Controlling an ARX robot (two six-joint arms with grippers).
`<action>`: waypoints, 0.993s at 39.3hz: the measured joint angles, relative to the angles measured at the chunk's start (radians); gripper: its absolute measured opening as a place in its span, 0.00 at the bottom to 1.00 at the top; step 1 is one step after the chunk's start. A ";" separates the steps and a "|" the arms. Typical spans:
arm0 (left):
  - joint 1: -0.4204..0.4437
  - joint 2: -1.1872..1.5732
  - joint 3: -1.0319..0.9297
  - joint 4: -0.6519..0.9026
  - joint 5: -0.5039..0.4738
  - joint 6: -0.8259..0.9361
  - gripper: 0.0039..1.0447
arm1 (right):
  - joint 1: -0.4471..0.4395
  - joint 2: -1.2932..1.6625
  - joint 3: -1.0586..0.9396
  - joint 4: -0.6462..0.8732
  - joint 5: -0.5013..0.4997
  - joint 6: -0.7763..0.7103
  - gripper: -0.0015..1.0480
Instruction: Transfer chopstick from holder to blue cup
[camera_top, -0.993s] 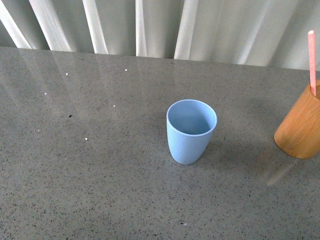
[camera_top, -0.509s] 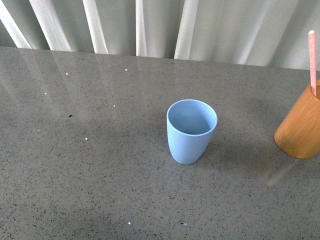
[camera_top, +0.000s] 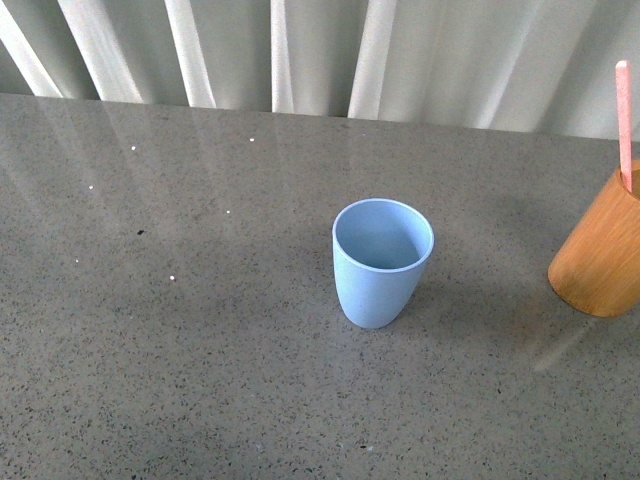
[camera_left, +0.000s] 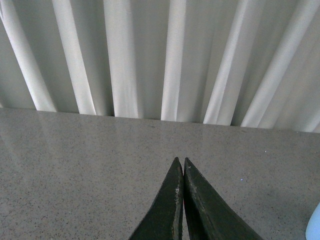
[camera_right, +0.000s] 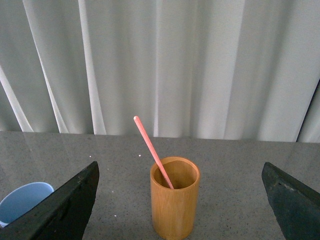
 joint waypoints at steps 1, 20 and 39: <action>0.000 -0.006 -0.007 0.002 0.000 0.000 0.03 | 0.000 0.000 0.000 0.000 0.000 0.000 0.90; 0.000 -0.291 -0.014 -0.260 -0.001 0.000 0.03 | 0.000 0.000 0.000 0.000 0.000 0.000 0.90; 0.000 -0.465 -0.014 -0.432 -0.001 0.000 0.03 | 0.000 0.000 0.000 0.000 0.000 0.000 0.90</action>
